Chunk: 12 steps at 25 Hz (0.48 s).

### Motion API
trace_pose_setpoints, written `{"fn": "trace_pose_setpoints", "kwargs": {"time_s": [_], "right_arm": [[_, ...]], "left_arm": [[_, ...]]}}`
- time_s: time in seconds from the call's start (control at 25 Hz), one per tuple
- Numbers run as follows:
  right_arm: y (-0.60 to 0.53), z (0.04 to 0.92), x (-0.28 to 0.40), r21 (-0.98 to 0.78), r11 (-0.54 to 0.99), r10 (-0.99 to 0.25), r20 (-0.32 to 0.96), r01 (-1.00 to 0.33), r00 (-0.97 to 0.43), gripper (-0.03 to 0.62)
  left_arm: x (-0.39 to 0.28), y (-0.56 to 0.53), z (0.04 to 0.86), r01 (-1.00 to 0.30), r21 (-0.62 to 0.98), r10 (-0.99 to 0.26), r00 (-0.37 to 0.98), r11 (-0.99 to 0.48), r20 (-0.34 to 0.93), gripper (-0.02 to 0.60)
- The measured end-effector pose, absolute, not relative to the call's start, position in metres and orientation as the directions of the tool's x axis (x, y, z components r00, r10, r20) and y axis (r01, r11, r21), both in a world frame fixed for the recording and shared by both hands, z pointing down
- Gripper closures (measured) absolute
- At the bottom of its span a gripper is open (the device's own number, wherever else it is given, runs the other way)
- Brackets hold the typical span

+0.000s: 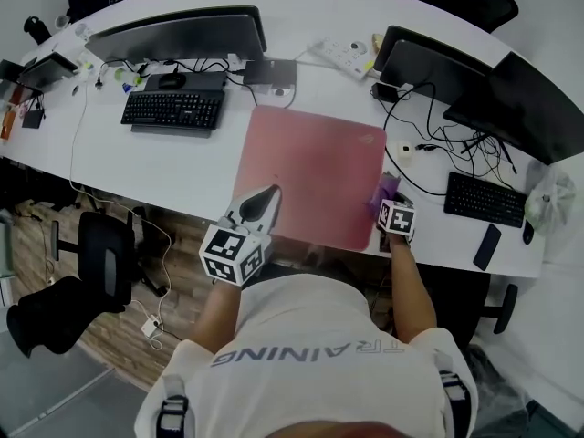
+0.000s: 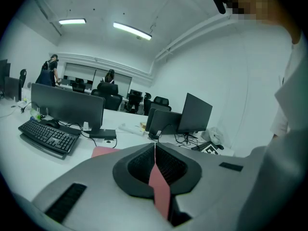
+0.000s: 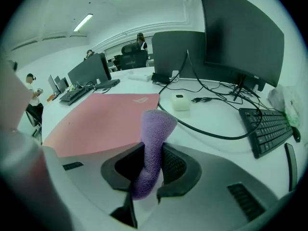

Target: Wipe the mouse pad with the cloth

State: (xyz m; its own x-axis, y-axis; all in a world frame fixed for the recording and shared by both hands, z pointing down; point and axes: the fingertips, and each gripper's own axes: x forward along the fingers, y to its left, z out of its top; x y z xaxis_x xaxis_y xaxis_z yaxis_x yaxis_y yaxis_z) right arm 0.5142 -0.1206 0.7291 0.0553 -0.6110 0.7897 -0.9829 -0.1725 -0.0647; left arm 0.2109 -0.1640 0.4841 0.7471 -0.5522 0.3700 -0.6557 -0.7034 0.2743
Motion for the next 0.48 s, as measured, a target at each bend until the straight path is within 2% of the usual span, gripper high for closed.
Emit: {"fn": "trace_pose_setpoints", "kwargs": {"time_s": [0.24, 0.48], "right_arm": [[-0.109, 0.701, 0.515, -0.087, -0.258, -0.657, 0.746, -0.962, 0.109, 0.493], [-0.131, 0.648, 0.43, -0.186, -0.176, -0.753, 0.658, -0.967, 0.01, 0.493]], "left_arm": [[0.192, -0.164, 0.482, -0.655, 0.275, -0.554, 0.748, -0.704, 0.365, 0.549], [0.137, -0.171, 0.478, -0.662, 0.291, -0.571, 0.746, -0.691, 0.343, 0.549]]}}
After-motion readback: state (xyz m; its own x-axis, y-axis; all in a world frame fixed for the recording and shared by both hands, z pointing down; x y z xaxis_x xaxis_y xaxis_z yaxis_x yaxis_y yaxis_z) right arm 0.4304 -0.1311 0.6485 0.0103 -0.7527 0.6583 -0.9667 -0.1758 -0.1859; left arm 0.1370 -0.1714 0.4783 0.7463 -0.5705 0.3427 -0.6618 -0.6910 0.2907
